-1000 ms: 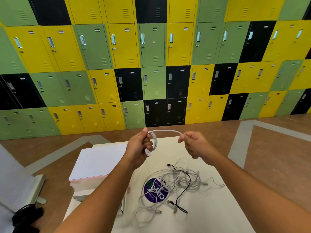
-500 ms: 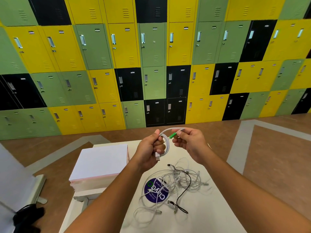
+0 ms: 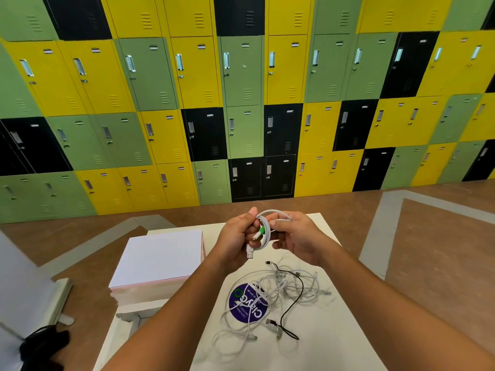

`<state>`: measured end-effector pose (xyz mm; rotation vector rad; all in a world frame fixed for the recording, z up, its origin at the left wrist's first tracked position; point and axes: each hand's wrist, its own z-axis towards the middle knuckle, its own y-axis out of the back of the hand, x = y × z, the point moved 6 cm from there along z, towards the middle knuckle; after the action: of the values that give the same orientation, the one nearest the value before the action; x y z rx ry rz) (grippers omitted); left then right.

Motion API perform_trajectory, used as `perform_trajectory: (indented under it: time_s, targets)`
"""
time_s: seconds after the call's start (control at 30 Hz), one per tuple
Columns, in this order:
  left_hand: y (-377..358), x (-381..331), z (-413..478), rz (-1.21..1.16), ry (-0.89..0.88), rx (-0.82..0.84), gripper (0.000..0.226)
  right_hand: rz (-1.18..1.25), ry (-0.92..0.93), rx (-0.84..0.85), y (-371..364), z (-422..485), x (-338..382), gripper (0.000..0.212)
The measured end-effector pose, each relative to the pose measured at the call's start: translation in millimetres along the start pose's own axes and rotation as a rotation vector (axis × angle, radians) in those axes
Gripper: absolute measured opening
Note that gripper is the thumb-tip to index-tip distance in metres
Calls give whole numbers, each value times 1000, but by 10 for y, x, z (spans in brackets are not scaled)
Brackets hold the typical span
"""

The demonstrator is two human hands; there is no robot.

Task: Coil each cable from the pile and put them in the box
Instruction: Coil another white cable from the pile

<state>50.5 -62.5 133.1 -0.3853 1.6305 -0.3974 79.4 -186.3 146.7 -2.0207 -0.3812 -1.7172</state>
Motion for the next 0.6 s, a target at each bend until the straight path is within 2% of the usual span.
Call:
perform_trajectory:
  time_s: [0.23, 0.37, 0.5, 0.6]
  targets:
    - [-24, -3, -5, 217, -117, -14, 35, -97, 26, 20, -85, -15, -19, 12]
    - [-2, 22, -24, 228, -130, -43, 37, -70, -27, -23, -46, -2, -68, 39]
    - [-14, -15, -47, 269, -213, -104, 35, 28, -124, -110, -60, 17, -135, 53]
    - [27, -32, -54, 236, -251, -141, 36, -6, -235, -138, -70, 19, -178, 38]
